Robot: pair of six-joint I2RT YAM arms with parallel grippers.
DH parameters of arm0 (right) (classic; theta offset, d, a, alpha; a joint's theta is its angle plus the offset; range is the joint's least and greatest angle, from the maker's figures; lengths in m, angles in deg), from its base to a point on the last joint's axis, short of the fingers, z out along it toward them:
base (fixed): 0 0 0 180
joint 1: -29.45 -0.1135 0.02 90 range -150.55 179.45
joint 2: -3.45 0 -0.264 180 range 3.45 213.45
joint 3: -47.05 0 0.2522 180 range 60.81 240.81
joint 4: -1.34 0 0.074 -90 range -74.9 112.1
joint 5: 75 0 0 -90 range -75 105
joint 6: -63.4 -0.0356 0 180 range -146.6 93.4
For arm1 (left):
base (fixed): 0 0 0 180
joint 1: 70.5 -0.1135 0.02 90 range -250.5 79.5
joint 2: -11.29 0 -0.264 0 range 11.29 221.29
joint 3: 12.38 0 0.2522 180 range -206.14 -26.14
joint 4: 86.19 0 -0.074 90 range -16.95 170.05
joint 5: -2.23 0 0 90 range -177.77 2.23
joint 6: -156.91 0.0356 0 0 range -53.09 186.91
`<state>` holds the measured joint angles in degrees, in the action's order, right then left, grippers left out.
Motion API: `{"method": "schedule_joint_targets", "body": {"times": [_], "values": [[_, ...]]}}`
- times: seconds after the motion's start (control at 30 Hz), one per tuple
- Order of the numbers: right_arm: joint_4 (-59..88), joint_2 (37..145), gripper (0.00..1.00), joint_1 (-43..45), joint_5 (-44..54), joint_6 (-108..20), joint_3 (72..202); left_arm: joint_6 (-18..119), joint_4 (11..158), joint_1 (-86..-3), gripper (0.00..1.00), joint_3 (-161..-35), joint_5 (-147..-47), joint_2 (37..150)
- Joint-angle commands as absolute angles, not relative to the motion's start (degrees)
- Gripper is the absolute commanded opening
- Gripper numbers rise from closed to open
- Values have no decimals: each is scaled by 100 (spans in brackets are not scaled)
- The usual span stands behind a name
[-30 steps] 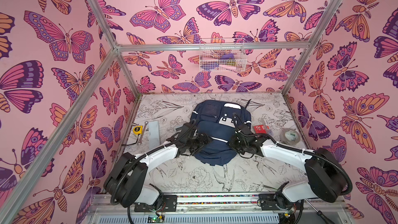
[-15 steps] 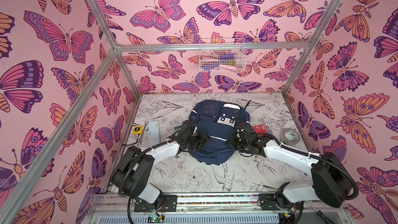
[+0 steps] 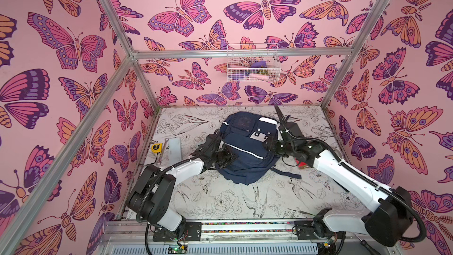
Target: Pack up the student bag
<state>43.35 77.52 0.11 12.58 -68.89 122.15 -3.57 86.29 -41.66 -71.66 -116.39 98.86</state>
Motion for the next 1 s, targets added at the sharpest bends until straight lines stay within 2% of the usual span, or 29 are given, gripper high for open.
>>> {"method": "schedule_joint_targets", "body": {"times": [0.0,0.07,0.2,0.6,0.83,0.97], "values": [[4554,7940,43,453,834,-6122,11938,-322,8932,-4186,0,-7283,-11814,9619],[4469,8116,38,572,537,-5884,11903,-331,8936,-4185,0,-7324,-11903,9649],[4172,8452,38,851,150,-5745,11798,-431,9149,-4185,0,-7326,-11995,9547],[4042,9696,60,1516,211,-5460,12557,-380,9302,-4178,0,-7148,-12011,9492],[3780,10296,60,1672,-158,-5284,12795,-417,9526,-4189,0,-6966,-12029,9626],[3559,10334,55,1677,-403,-5307,12578,-470,9677,-4194,0,-6896,-12051,9694]]}}
